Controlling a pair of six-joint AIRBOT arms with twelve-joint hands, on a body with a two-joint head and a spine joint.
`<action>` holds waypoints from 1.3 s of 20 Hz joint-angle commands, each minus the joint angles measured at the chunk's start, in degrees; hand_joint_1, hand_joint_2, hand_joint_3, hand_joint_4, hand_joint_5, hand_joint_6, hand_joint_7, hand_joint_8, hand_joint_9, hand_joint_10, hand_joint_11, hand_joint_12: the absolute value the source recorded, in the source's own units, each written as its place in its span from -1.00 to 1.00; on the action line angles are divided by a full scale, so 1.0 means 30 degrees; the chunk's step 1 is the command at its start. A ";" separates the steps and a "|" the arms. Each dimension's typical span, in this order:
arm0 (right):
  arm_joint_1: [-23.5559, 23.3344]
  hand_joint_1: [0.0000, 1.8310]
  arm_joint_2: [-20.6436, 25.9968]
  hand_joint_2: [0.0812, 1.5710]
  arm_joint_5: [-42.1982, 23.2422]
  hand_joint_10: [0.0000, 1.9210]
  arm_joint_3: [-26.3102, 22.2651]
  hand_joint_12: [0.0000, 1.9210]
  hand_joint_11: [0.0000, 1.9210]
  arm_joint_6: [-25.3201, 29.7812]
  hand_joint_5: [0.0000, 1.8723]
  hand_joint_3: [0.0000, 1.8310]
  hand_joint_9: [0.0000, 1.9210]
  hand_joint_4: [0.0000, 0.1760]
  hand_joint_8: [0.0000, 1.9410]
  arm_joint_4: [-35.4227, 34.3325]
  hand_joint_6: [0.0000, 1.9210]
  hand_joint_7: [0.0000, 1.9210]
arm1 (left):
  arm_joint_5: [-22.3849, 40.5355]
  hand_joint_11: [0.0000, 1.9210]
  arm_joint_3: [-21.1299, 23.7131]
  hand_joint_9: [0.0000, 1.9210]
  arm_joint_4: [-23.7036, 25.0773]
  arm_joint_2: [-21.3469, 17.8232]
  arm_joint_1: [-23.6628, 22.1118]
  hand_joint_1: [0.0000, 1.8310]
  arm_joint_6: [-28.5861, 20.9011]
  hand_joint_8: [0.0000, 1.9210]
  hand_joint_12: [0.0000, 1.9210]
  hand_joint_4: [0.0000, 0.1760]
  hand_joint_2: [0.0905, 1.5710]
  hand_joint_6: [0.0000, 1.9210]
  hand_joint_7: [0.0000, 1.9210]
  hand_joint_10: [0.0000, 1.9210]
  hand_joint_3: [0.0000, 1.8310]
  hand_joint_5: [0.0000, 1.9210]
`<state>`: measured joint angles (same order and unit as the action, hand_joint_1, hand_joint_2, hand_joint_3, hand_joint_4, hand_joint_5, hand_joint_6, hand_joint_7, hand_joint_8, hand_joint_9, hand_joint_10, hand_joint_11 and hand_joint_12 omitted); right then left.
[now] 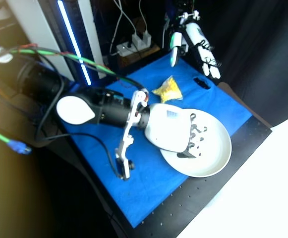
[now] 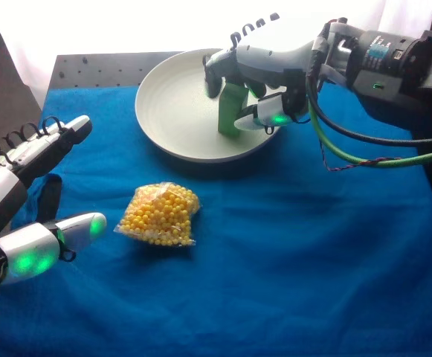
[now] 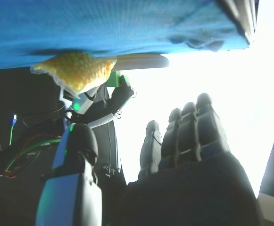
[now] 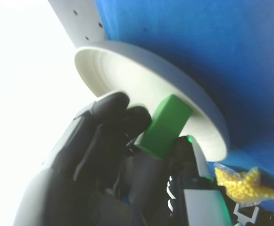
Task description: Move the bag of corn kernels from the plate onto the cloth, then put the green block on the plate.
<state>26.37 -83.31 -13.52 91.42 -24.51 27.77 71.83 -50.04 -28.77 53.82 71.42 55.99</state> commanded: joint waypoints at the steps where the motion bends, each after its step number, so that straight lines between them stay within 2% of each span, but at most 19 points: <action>1: -0.0217 0.12 0.0067 0.44 -0.1126 -0.46 -0.0105 0.29 -0.94 -0.0087 -0.94 -1.00 -0.92 -0.81 -0.72 -0.0070 -0.85 -0.87 | 0.2209 -1.00 -0.0048 -1.00 0.0394 0.0159 -0.0126 -0.39 -0.0215 -1.00 -1.00 0.79 0.50 -0.99 -1.00 -1.00 -1.00 -0.92; 2: -0.0261 0.08 0.0187 0.40 -0.1229 -0.83 -0.0230 -0.10 -0.99 -0.0089 -0.99 -1.00 -0.96 -0.34 -0.94 -0.0068 -0.97 -0.97 | 0.2206 -0.97 -0.0048 -1.00 0.0367 0.0166 -0.0124 -0.40 -0.0215 -1.00 -0.99 0.74 0.49 -1.00 -1.00 -1.00 -1.00 -0.92; 3: -0.0328 0.00 0.0363 0.36 -0.1363 -0.97 -0.0363 -0.39 -1.00 -0.0089 -1.00 -1.00 -0.99 -0.14 -0.99 -0.0062 -0.99 -0.99 | 0.2175 -0.96 -0.0048 -1.00 0.0340 0.0174 -0.0120 -0.41 -0.0215 -1.00 -0.98 0.71 0.49 -1.00 -1.00 -1.00 -1.00 -0.93; 4: -0.0427 -0.05 0.0623 0.34 -0.1521 -0.99 -0.0510 -0.38 -1.00 -0.0089 -1.00 -1.00 -1.00 -0.05 -1.00 -0.0036 -1.00 -1.00 | 0.2146 -0.96 -0.0056 -1.00 0.0315 0.0201 -0.0120 -0.41 -0.0215 -1.00 -0.98 0.84 0.48 -1.00 -1.00 -1.00 -1.00 -0.93; 6: -0.0736 -0.16 0.1159 0.27 -0.2069 -1.00 -0.0810 -0.95 -1.00 -0.0091 -1.00 -1.00 -1.00 -0.43 -1.00 -0.0011 -1.00 -1.00 | 0.2192 -0.98 -0.0037 -1.00 0.0161 0.0214 -0.0085 -0.40 -0.0215 -1.00 -0.98 0.83 0.49 -1.00 -1.00 -1.00 -1.00 -0.96; 7: -0.1040 -0.20 0.1677 0.28 -0.2513 -1.00 -0.1227 -0.99 -1.00 -0.0091 -1.00 -1.00 -1.00 -0.14 -1.00 -0.0001 -1.00 -1.00 | 0.2190 -0.98 -0.0014 -1.00 0.0147 0.0207 -0.0078 -0.40 -0.0215 -1.00 -0.98 0.86 0.49 -1.00 -1.00 -1.00 -1.00 -0.97; 8: -0.1210 -0.20 0.2141 0.28 -0.2952 -1.00 -0.1605 -1.00 -1.00 -0.0091 -1.00 -1.00 -1.00 -0.11 -1.00 0.0022 -1.00 -1.00 | 0.2181 -0.98 -0.0012 -1.00 0.0147 0.0203 -0.0076 -0.40 -0.0215 -1.00 -0.98 0.96 0.49 -1.00 -1.00 -1.00 -1.00 -0.97; 9: -0.1351 -0.11 0.2834 0.32 -0.3605 -1.00 -0.2117 -1.00 -1.00 -0.0091 -1.00 -0.99 -1.00 -0.44 -1.00 0.0004 -1.00 -1.00 | 0.2209 -1.00 -0.0006 -1.00 0.0147 0.0193 -0.0076 -0.42 -0.0215 -1.00 -0.99 0.81 0.48 -1.00 -1.00 -1.00 -1.00 -0.97; 10: -0.1386 -0.11 0.3674 0.32 -0.4518 -1.00 -0.2898 -1.00 -1.00 -0.0091 -1.00 -0.99 -1.00 -0.44 -1.00 -0.0041 -1.00 -1.00 | 0.2261 -1.00 0.0006 -1.00 0.0142 0.0186 -0.0076 -0.42 -0.0215 -1.00 -0.99 0.81 0.48 -1.00 -1.00 -1.00 -1.00 -0.97; 12: -0.1382 -0.14 0.4897 0.33 -0.6092 -1.00 -0.4298 -1.00 -1.00 -0.0091 -1.00 -0.99 -1.00 -0.18 -1.00 -0.0080 -1.00 -1.00 | 0.2368 -0.98 0.0078 -1.00 0.0130 0.0100 -0.0076 -0.43 -0.0215 -1.00 -0.98 0.56 0.47 -1.00 -1.00 -1.00 -1.00 -0.97; 13: -0.1382 -0.13 0.5623 0.32 -0.6794 -1.00 -0.5029 -1.00 -1.00 -0.0091 -1.00 -1.00 -1.00 0.21 -1.00 -0.0080 -1.00 -1.00 | 0.2440 -0.97 0.0130 -1.00 0.0130 0.0008 -0.0076 -0.44 -0.0215 -1.00 -0.97 0.59 0.49 -1.00 -1.00 -1.00 -1.00 -0.97; 16: -0.0328 -0.25 0.7991 0.35 -0.9004 -1.00 -0.6918 -1.00 -1.00 -0.0091 -1.00 -0.99 -1.00 -0.05 -1.00 -0.0580 -1.00 -1.00 | 0.2906 -1.00 0.0370 -1.00 0.0033 -0.0196 -0.0040 -0.37 -0.0203 -1.00 -0.98 0.70 0.49 -1.00 -1.00 -1.00 -1.00 -0.96; 17: 0.0404 -0.43 0.8537 0.45 -0.9915 -1.00 -0.7327 -1.00 -1.00 -0.0091 -1.00 -0.96 -1.00 -0.38 -1.00 -0.1094 -1.00 -1.00 | 0.2983 -1.00 0.0428 -1.00 0.0033 -0.0265 0.0029 -0.35 -0.0201 -1.00 -0.90 0.79 0.52 -1.00 -1.00 -1.00 -1.00 -0.96; 19: 0.1670 -0.48 0.9318 0.50 -1.1346 -1.00 -0.8001 -1.00 -1.00 -0.0097 -1.00 -0.95 -1.00 -0.35 -1.00 -0.1837 -1.00 -1.00 | 0.3162 -1.00 0.0552 -1.00 0.0115 -0.0515 0.0031 -0.35 -0.0148 -1.00 -0.93 0.97 0.52 -1.00 -1.00 -1.00 -1.00 -0.96; 20: 0.2220 -0.54 0.9698 0.51 -1.1754 -1.00 -0.8345 -1.00 -1.00 -0.0106 -1.00 -0.96 -1.00 -0.08 -1.00 -0.2045 -1.00 -1.00 | 0.3338 -1.00 0.0624 -1.00 0.0243 -0.0674 0.0031 -0.37 -0.0091 -1.00 -0.98 0.86 0.52 -1.00 -1.00 -1.00 -1.00 -0.96; 21: 0.2728 -0.54 1.0051 0.51 -1.2077 -1.00 -0.8677 -1.00 -1.00 -0.0139 -1.00 -0.96 -1.00 -0.08 -1.00 -0.2238 -1.00 -1.00 | 0.3470 -1.00 0.0693 -1.00 0.0451 -0.0867 0.0029 -0.37 -0.0051 -1.00 -0.98 0.86 0.52 -1.00 -1.00 -1.00 -1.00 -0.96; 22: 0.3269 -0.65 1.0439 0.51 -1.2417 -1.00 -0.9109 -1.00 -1.00 -0.0752 -1.00 -0.97 -1.00 0.40 -1.00 -0.2734 -1.00 -1.00 | 0.3573 -1.00 0.0752 -1.00 0.0646 -0.1058 0.0025 -0.35 0.0005 -1.00 -1.00 0.89 0.53 -1.00 -1.00 -1.00 -1.00 -0.96; 25: 0.4642 -0.67 1.1530 0.54 -1.2757 -1.00 -1.0367 -1.00 -1.00 -0.2198 -1.00 -0.97 -1.00 0.70 -1.00 -0.3699 -1.00 -1.00 | 0.3793 -1.00 0.0938 -1.00 0.1408 -0.1829 -0.0169 -0.36 0.0213 -1.00 -1.00 1.00 0.53 -0.99 -1.00 -1.00 -1.00 -0.95; 26: 0.5020 -0.67 1.1786 0.57 -1.2870 -1.00 -1.0615 -1.00 -1.00 -0.2326 -1.00 -0.97 -1.00 0.25 -1.00 -0.3907 -1.00 -1.00 | 0.3816 -1.00 0.0980 -1.00 0.1694 -0.2057 -0.0294 -0.41 0.0320 -1.00 -1.00 1.00 0.52 -1.00 -1.00 -1.00 -1.00 -0.96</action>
<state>42.46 -48.01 -45.34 59.35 -31.38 18.65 75.66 -47.16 -25.12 47.94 70.96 57.08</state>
